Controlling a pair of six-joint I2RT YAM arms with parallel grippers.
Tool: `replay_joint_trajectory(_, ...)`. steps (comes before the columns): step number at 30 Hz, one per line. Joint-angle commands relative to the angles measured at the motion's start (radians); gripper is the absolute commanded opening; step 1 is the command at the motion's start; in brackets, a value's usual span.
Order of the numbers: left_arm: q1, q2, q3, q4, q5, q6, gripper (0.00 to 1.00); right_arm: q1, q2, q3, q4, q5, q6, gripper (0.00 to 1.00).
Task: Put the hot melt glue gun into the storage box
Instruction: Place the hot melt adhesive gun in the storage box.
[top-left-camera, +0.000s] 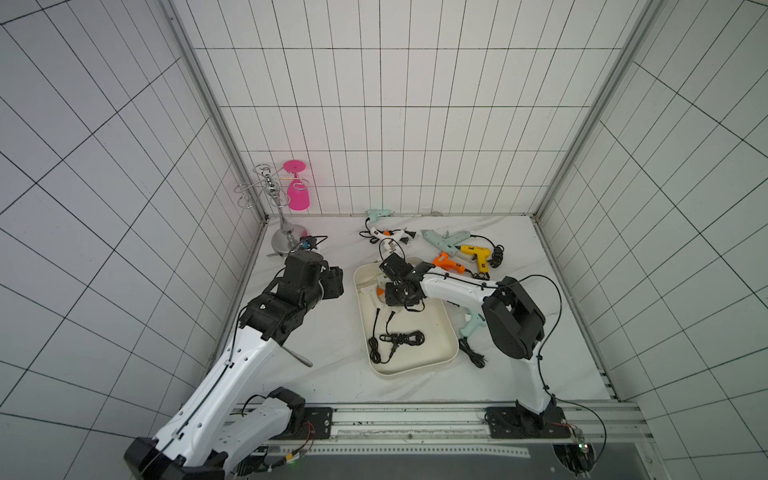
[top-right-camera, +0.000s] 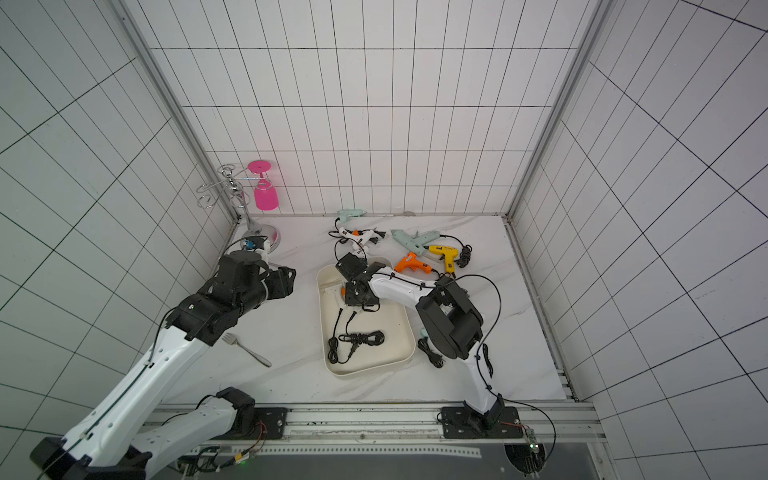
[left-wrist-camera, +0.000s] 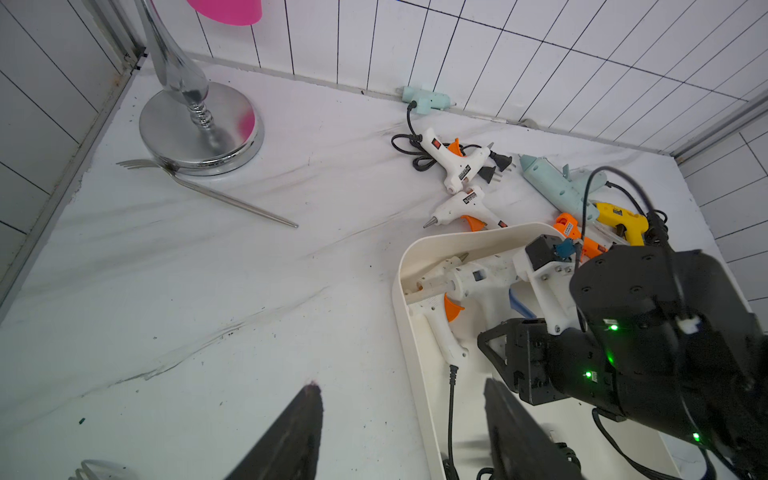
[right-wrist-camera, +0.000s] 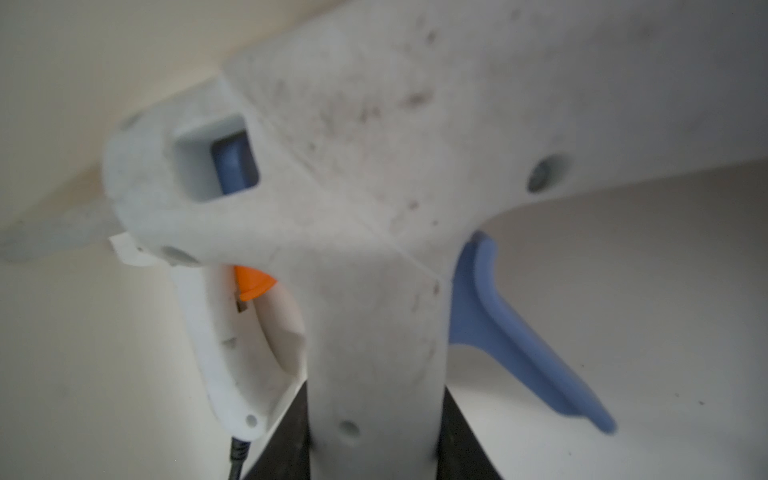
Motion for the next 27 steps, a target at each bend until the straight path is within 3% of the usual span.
replay_joint_trajectory(1, 0.007, -0.015, -0.004, -0.005, 0.030, 0.069, 0.63, 0.033, 0.025, 0.005, -0.024, 0.058, 0.067, 0.03)
replay_joint_trajectory(6, 0.006, -0.041, -0.033, 0.012, 0.038, 0.091, 0.64, 0.039, 0.093, 0.069, -0.013, 0.086, 0.099, 0.04)
replay_joint_trajectory(7, 0.006, -0.046, -0.036, 0.015, 0.046, 0.093, 0.64, 0.035, 0.105, 0.079, -0.013, 0.092, 0.098, 0.10)
replay_joint_trajectory(9, 0.004, -0.053, -0.044, 0.020, 0.065, 0.094, 0.66, 0.022, 0.127, 0.110, -0.035, 0.078, 0.096, 0.41)
replay_joint_trajectory(12, 0.005, -0.055, -0.048, 0.023, 0.079, 0.097, 0.68, 0.017, 0.117, 0.136, -0.077, 0.072, 0.078, 0.67)
replay_joint_trajectory(19, 0.000, -0.037, -0.042, 0.047, 0.125, 0.106, 0.72, 0.025, -0.094, 0.116, -0.130, 0.114, 0.036, 0.86)
replay_joint_trajectory(23, -0.016, 0.018, -0.021, 0.081, 0.160, 0.115, 0.74, 0.008, -0.260, 0.090, -0.226, 0.164, -0.005, 0.89)
replay_joint_trajectory(27, -0.063, 0.089, 0.005, 0.123, 0.161, 0.101, 0.74, -0.080, -0.436, -0.020, -0.268, 0.149, -0.040, 0.88)
